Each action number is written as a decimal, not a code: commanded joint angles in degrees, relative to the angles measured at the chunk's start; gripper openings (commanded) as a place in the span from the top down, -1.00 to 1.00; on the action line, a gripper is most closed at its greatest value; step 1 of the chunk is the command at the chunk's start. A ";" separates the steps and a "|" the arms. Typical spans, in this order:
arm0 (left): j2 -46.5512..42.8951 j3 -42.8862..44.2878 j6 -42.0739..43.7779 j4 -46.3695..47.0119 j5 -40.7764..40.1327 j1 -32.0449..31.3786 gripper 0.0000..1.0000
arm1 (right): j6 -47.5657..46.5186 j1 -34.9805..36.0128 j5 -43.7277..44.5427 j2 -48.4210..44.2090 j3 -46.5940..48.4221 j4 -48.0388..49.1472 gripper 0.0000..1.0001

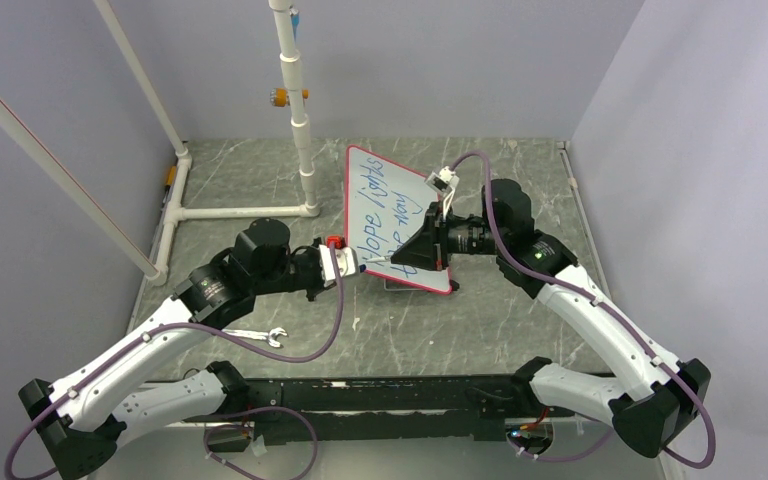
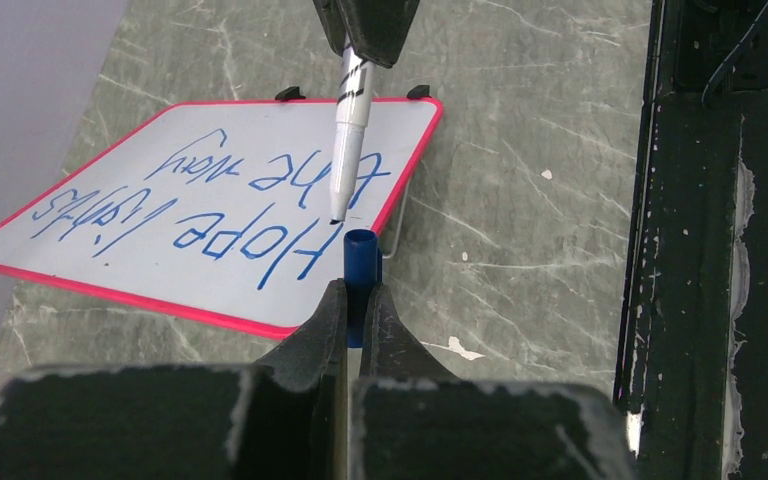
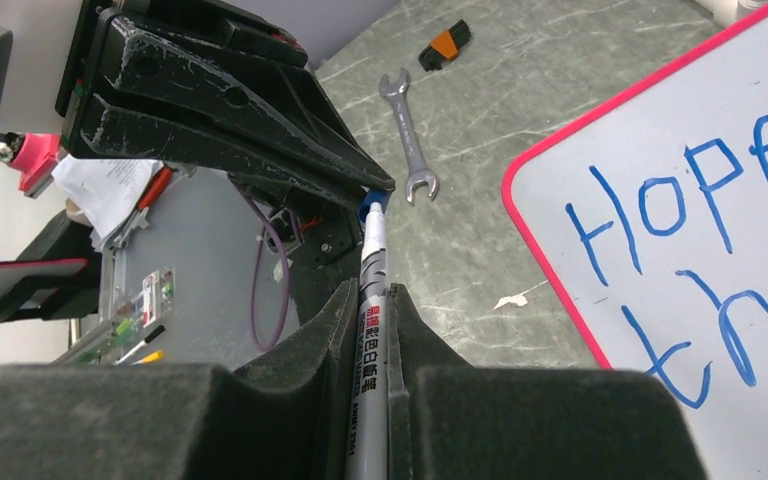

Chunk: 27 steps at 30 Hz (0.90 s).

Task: Write a sentence on the whiteboard
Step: Close the whiteboard marker at the center of the board.

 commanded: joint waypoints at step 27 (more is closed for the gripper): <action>0.60 1.29 -2.15 3.27 4.64 0.95 1.00 | -2.27 3.46 1.98 1.83 0.26 -0.21 1.00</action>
